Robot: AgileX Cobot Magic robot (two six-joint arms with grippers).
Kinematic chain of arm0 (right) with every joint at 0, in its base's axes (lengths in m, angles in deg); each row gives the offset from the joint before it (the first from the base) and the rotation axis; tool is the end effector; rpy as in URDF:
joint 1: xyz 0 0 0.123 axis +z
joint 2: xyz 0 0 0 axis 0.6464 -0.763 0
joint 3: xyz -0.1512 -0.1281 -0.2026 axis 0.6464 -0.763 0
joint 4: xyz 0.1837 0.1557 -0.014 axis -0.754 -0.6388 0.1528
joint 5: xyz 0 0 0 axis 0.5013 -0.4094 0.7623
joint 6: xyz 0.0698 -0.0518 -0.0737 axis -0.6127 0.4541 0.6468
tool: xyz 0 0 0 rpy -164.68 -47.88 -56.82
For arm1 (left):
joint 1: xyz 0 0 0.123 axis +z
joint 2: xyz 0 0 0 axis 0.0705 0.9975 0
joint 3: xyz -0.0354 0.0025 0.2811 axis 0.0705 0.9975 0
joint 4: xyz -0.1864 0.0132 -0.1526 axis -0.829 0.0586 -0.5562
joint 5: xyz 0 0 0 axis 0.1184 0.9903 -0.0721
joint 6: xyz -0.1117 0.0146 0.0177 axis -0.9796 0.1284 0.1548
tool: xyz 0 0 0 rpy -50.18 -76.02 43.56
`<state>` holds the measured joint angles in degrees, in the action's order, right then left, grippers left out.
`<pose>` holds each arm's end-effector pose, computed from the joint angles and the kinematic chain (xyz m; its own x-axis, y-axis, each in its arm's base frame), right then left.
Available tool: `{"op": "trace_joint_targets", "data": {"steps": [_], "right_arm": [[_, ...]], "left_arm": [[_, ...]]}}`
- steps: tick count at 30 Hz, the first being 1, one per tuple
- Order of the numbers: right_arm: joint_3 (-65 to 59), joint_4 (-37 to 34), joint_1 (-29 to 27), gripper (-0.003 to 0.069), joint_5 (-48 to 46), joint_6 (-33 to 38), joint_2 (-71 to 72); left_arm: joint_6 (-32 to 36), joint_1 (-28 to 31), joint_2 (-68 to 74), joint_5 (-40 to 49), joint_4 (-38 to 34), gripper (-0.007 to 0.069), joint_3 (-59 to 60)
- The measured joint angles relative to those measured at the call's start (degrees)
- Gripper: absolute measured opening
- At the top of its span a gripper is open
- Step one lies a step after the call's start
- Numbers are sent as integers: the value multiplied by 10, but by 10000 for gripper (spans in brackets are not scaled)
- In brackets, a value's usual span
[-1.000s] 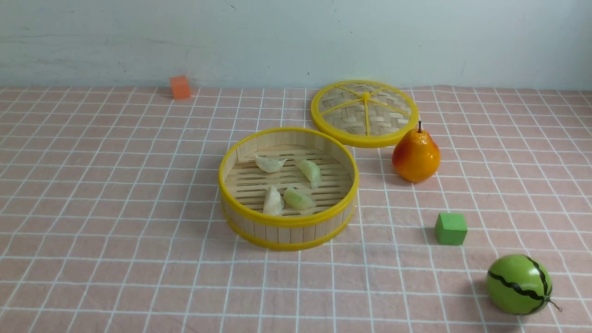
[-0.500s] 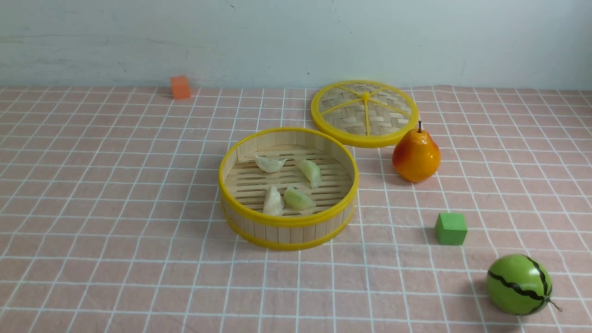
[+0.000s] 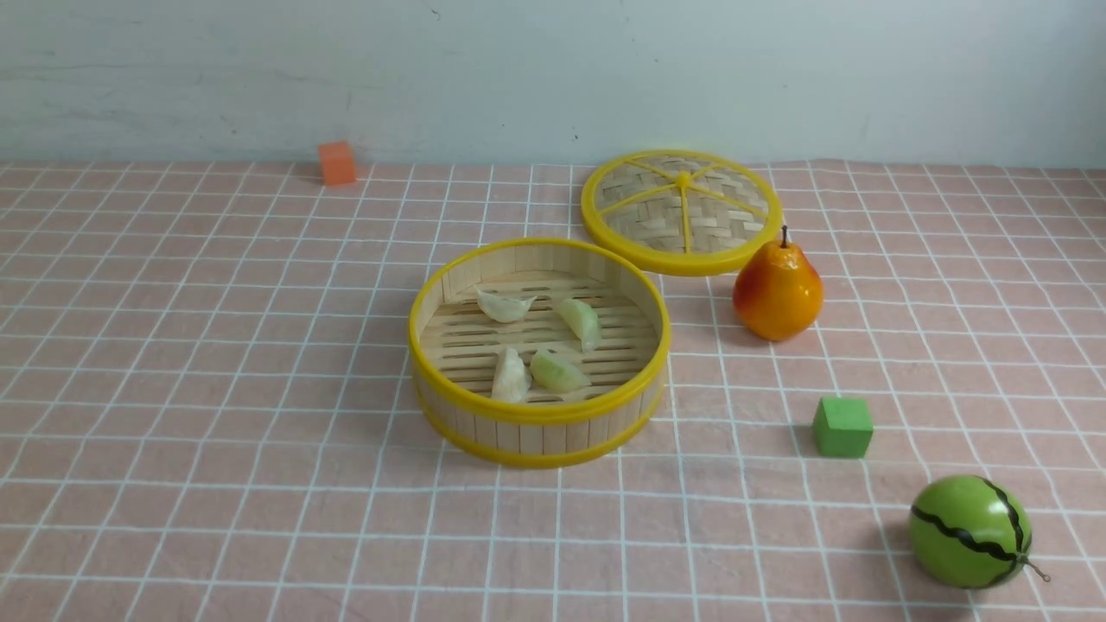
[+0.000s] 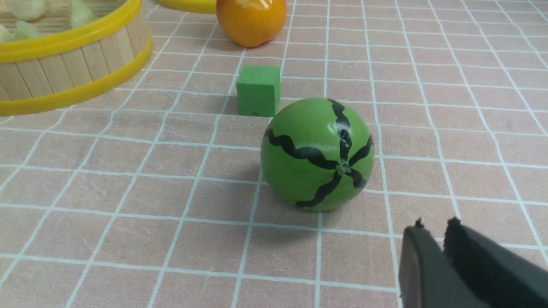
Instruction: Put the dumplings into the steamer on the table with the pink tablecloth.
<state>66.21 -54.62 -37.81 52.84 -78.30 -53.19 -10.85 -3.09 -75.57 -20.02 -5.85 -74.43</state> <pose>0.0655 0.0059 0.1672 -0.2988 0.0544 -0.9528 -0.0482 0.9962 0.0720 0.0643 -0.0087 0.1602 -0.3332 -0.0464 -0.9417 0.1009 0.9913 -0.0845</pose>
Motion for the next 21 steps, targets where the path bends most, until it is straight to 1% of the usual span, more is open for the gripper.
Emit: {"op": "trace_joint_targets", "data": {"steps": [21], "right_arm": [[0,0,0,117,0,0,0]], "left_arm": [[0,0,0,0,0,-13,0]]}}
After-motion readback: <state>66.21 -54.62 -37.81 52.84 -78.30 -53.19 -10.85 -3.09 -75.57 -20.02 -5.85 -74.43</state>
